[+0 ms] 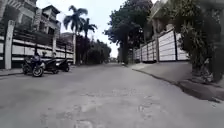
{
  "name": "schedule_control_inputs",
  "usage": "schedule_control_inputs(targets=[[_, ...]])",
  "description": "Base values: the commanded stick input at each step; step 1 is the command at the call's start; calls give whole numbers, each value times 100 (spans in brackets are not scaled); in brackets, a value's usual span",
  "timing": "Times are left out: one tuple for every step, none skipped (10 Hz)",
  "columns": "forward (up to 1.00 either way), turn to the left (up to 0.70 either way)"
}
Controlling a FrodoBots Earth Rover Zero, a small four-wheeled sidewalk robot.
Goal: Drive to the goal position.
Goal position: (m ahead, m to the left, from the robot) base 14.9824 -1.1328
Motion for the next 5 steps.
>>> schedule_control_inputs(targets=[[100, -2], [100, -3], [100, -13], [100, -14], [100, -10]])
